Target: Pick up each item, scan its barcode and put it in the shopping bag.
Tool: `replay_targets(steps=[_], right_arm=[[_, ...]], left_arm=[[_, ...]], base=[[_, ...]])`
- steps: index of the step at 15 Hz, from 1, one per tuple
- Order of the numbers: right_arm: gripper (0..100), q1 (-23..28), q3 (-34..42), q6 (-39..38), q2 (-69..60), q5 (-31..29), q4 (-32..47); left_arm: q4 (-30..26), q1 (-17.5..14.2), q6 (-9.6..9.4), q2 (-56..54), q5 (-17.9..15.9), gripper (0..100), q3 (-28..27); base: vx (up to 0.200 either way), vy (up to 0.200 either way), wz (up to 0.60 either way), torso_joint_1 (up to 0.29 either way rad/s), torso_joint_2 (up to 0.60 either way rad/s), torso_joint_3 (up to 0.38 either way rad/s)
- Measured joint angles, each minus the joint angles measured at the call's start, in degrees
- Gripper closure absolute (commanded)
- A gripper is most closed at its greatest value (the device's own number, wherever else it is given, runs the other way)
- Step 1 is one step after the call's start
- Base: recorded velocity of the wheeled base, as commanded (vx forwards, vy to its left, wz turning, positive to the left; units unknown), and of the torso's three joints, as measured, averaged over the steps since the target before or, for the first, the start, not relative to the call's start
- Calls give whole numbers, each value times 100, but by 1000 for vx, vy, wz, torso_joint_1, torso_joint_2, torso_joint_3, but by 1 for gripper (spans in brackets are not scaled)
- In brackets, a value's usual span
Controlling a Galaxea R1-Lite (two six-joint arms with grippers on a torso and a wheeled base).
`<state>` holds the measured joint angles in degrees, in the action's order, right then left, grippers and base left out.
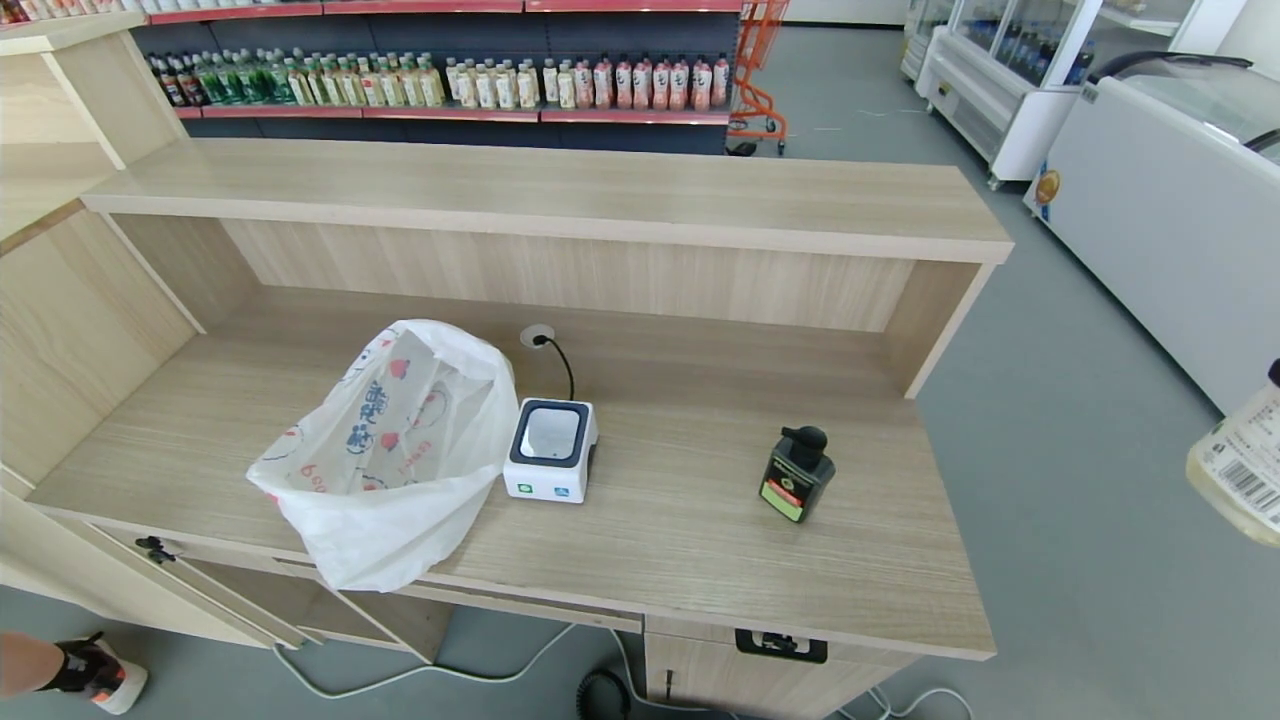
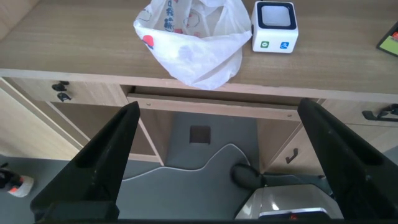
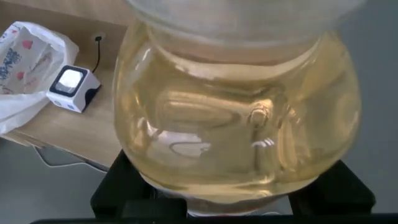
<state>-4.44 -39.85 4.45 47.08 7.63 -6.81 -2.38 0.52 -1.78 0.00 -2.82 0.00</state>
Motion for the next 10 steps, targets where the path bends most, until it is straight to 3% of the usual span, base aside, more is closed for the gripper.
replay_targets(steps=[4, 8, 10], right_arm=[[100, -27, 669, 1, -539, 5, 15], [100, -30, 802, 0, -872, 38, 204], [100, -30, 728, 1, -880, 51, 206]], left_arm=[[0, 0, -21, 0, 2, 0, 0], [2, 0, -11, 0, 0, 0, 0], [0, -4, -11, 0, 0, 0, 0]], base=[[0, 0, 0, 0, 0, 0], [0, 0, 0, 0, 0, 0], [0, 200, 0, 2, 5, 2]])
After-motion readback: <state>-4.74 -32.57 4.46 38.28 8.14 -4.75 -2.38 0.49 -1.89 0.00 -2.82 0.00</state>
